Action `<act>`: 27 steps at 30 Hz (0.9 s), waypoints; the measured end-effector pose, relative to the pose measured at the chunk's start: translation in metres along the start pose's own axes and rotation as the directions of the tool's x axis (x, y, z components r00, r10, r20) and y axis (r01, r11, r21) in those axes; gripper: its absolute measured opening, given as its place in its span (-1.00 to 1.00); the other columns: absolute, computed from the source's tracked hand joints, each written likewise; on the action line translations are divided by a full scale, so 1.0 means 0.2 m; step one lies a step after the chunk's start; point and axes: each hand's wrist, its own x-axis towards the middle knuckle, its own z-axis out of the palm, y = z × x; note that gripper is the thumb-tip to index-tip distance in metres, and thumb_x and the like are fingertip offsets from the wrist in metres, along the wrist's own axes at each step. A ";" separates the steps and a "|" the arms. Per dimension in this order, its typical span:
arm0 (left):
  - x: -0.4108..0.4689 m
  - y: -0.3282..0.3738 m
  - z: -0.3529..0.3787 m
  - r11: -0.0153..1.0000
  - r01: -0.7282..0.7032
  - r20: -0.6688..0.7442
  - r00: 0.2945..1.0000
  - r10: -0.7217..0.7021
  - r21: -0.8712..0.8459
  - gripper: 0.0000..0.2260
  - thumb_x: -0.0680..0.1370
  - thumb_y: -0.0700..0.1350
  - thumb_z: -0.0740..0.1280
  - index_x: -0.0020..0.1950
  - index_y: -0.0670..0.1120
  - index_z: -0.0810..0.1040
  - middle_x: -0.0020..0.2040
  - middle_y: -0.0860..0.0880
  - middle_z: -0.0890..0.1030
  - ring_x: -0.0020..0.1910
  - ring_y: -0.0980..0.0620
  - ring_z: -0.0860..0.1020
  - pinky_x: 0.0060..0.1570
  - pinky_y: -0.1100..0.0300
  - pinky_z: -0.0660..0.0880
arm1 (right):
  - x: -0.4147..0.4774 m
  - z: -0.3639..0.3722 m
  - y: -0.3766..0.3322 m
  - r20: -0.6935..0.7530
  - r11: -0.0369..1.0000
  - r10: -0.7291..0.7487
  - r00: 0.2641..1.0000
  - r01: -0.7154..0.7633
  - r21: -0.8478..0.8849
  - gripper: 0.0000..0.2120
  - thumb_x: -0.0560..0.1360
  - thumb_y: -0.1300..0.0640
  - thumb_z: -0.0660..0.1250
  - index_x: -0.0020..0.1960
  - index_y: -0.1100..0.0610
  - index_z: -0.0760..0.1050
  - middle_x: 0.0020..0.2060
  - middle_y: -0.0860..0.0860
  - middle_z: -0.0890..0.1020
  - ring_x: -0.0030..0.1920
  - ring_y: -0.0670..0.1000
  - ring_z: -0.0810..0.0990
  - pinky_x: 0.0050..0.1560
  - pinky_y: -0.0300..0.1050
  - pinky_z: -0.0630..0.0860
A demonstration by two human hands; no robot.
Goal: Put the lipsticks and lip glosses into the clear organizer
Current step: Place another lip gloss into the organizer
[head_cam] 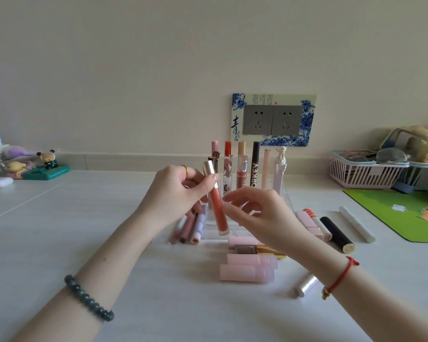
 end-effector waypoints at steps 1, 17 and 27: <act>-0.01 0.01 0.01 1.000 -0.021 -0.013 1.000 0.020 -0.012 -0.78 0.44 0.02 0.35 -0.26 -0.12 0.62 -0.41 -0.06 0.64 -0.50 0.06 0.57 -0.50 0.27 0.49 | 0.00 0.01 0.00 0.002 1.000 -0.002 1.000 0.002 0.014 -0.78 0.42 0.03 0.34 0.03 0.07 0.57 -0.26 -0.15 0.62 -0.29 -0.20 0.56 -0.21 -0.32 0.54; 0.03 -0.16 0.04 0.999 -0.016 -0.157 0.988 0.009 -0.041 -0.91 0.47 -0.04 0.34 -0.14 -0.02 0.62 -0.18 -0.02 0.68 -0.14 0.03 0.62 -0.07 0.27 0.49 | 0.14 -0.23 0.11 -0.374 0.996 0.080 0.924 -0.060 0.066 -0.90 0.40 0.22 0.38 -0.11 0.06 0.53 -0.33 -0.11 0.65 -0.33 -0.23 0.62 -0.26 -0.45 0.52; 0.06 -0.30 -0.01 0.990 0.097 -0.202 0.977 -0.074 0.105 -0.87 0.49 -0.02 0.32 -0.13 -0.03 0.63 -0.18 0.01 0.68 -0.16 0.11 0.59 -0.25 0.50 0.38 | 0.21 -0.15 0.22 -0.336 0.980 0.135 0.932 -0.177 -0.096 -0.95 0.42 0.19 0.35 -0.14 0.07 0.56 -0.41 -0.23 0.55 -0.32 -0.28 0.53 -0.34 -0.48 0.41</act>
